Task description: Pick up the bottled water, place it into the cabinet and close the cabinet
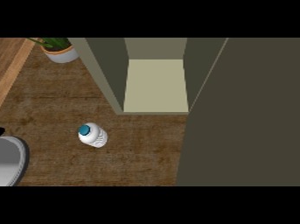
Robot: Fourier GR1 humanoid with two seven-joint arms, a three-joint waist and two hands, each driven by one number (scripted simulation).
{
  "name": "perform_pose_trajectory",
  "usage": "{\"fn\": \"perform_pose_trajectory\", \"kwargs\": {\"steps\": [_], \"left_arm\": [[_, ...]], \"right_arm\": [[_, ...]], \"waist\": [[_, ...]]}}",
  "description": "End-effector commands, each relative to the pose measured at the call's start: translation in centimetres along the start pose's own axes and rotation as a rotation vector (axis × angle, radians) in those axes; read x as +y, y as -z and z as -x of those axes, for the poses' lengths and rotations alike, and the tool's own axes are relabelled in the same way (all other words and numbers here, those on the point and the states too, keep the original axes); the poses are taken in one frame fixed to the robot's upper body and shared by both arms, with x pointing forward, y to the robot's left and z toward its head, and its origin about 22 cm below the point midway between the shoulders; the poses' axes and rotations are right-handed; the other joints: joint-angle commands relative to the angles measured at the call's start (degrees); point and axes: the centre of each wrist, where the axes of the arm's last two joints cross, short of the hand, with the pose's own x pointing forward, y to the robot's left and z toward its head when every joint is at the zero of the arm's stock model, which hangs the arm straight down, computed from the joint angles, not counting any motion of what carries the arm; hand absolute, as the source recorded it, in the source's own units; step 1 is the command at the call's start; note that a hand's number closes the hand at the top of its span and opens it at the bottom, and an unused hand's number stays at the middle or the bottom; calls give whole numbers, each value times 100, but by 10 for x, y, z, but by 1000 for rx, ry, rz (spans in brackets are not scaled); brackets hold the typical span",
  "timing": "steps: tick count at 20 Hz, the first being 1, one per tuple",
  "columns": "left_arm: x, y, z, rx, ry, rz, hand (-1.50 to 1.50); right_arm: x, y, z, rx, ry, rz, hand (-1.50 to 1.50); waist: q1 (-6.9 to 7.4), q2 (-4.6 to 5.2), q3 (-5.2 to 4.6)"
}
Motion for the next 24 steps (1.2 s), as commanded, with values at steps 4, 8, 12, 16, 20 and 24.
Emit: {"fn": "perform_pose_trajectory", "kwargs": {"steps": [4,8,12,16,20,24], "left_arm": [[13,-7,2,17,34,-22,-150],[-5,22,22,-7,39,-33,-150],[16,34,22,0,41,-49,-150],[25,20,40,40,30,-64,-150],[30,44,48,65,50,-96,-150],[32,49,82,99,84,-102,-150]], "right_arm": [[9,-17,-28,-55,-4,12,-150],[5,-29,-48,-69,-3,-4,-150],[5,-21,-42,-46,-16,3,-150],[5,-24,-46,-44,-13,11,-150],[4,-27,-46,-57,-16,-19,-150],[12,-15,-39,-56,0,-17,-150]], "waist": [[-26,1,-2],[-103,-4,-1],[-91,9,-1],[-62,5,-3],[-98,6,0],[-52,9,-4]]}}
